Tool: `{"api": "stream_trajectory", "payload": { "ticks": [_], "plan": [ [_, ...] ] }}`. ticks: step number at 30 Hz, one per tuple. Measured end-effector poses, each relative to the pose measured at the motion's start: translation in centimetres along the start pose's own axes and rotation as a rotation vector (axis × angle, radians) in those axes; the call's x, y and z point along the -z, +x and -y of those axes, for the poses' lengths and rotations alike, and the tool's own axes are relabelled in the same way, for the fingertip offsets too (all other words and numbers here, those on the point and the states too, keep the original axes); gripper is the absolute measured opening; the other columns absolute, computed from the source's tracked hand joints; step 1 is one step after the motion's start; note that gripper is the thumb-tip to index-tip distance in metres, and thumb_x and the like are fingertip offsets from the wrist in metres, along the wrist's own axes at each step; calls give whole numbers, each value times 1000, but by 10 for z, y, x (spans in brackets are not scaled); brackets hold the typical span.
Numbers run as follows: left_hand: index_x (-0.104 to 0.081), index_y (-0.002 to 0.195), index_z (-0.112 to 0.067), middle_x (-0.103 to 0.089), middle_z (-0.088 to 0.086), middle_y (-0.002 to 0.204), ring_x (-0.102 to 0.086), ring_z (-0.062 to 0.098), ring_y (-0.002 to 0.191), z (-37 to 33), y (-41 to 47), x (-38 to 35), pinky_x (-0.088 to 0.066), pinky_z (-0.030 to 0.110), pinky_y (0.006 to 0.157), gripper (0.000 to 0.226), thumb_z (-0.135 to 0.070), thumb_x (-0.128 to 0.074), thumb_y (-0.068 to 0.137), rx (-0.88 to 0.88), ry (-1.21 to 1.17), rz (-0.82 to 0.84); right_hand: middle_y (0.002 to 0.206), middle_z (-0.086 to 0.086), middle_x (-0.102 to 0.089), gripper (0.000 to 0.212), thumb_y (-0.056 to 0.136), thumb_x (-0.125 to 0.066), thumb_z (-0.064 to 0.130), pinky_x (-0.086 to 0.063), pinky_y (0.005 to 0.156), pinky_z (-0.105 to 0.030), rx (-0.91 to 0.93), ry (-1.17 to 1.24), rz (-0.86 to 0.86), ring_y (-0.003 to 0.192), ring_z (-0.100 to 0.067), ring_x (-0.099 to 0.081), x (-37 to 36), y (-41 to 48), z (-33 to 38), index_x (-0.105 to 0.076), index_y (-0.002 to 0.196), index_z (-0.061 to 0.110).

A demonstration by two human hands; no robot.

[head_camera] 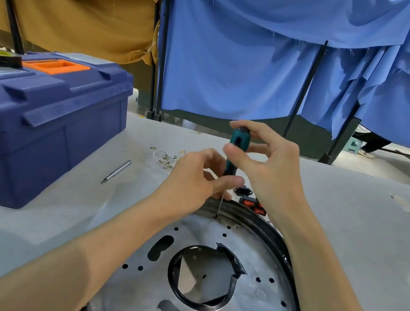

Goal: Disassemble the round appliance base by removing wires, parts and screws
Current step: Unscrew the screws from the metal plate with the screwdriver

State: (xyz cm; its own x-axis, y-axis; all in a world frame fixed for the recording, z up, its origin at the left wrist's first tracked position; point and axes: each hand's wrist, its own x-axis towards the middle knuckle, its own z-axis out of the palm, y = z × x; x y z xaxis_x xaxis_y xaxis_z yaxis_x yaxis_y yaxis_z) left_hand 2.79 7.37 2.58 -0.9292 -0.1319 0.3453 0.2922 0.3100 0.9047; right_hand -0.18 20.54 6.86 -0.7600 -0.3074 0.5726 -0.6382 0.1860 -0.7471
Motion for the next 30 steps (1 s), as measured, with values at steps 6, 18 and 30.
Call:
{"api": "stream_trajectory", "payload": {
  "ticks": [6, 18, 30],
  "plan": [
    [-61, 62, -34, -64, -13, 69, -62, 8, 69, 0, 2, 7, -52, 31, 68, 31, -31, -91, 58, 15, 568, -6, 95, 5, -63, 48, 82, -72, 2, -50, 74, -14, -22, -34, -44, 83, -7, -59, 5, 4, -2, -63, 122, 26],
    [-78, 88, -23, -56, -4, 107, -51, 16, 100, 0, 2, 5, -45, 32, 89, 28, -34, -88, 64, 46, 915, 198, 97, 3, -63, 32, 80, -75, 11, -51, 75, -19, 2, -61, -54, 82, -10, -60, 3, 2, -1, -67, 110, 21],
    [-77, 85, -18, -69, 0, 78, -63, 17, 77, 7, 2, 6, -49, 26, 67, 24, -25, -89, 65, 130, 770, 215, 99, 3, -63, 40, 84, -69, 1, -54, 81, -24, 3, -76, -24, 86, -8, -63, 7, 3, -3, -65, 113, 28]
  ]
}}
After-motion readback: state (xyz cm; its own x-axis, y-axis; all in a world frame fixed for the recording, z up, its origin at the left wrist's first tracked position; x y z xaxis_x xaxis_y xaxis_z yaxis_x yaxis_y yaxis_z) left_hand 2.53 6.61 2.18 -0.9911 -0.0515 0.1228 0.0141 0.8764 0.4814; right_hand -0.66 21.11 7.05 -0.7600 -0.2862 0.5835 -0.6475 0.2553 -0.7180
